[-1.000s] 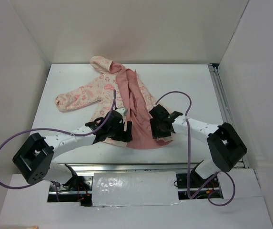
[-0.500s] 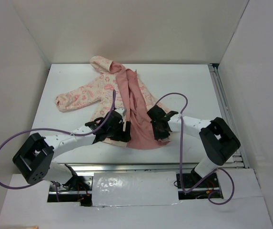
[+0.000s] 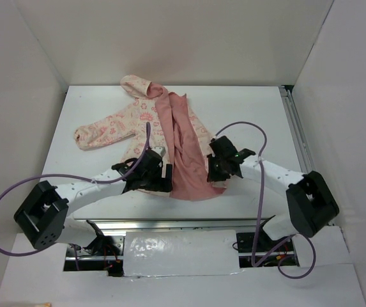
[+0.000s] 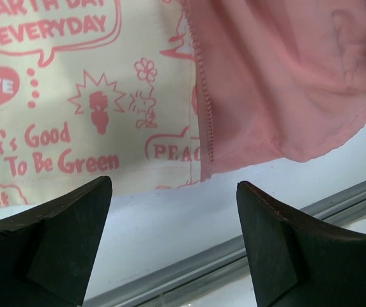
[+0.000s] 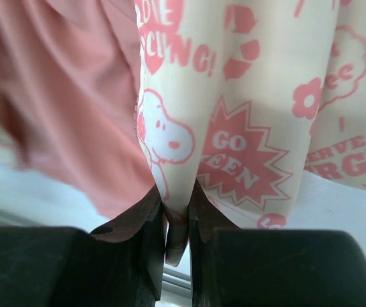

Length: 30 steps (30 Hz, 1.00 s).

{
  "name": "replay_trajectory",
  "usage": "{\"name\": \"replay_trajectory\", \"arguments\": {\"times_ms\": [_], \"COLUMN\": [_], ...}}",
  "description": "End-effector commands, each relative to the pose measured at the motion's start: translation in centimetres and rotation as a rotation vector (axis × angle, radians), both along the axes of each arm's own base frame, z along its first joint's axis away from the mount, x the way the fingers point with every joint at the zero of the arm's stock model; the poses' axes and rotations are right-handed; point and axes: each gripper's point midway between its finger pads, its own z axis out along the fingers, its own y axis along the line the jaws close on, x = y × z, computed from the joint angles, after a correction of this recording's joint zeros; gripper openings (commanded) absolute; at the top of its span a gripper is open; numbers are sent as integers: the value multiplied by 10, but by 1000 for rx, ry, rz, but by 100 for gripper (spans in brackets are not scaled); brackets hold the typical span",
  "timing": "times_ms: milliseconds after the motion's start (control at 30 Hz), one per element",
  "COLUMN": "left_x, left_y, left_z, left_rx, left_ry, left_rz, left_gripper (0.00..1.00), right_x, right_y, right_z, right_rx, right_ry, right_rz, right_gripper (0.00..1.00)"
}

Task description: Zip up the jacket

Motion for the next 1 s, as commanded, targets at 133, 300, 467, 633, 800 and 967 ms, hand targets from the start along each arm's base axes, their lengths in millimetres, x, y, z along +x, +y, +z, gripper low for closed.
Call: {"name": "replay_trajectory", "arguments": {"times_ms": [133,300,467,633,800,967], "left_x": [-7,-7,2,22,34,40], "left_y": [11,11,9,-5,-12,-3], "left_z": [2,-6,-17,-20,-22,-30], "left_rx": [-4,21,71,77,85,156], "left_ry": [44,64,68,-7,-35,-28], "left_rz": [71,69,60,-40,-77,-51], "left_gripper": [92,91,91,92,92,86], "right_x": [18,8,7,4,2,2], "right_y": [8,15,14,17,18,17], "right_z": [39,51,51,51,49,48], "right_rx": [315,481,489,510,517,522], "right_ry": [-103,-90,-88,-83,-70,-71], "right_rz": [-5,51,63,92,112,121], "right_gripper": [0,0,0,0,0,0]}}
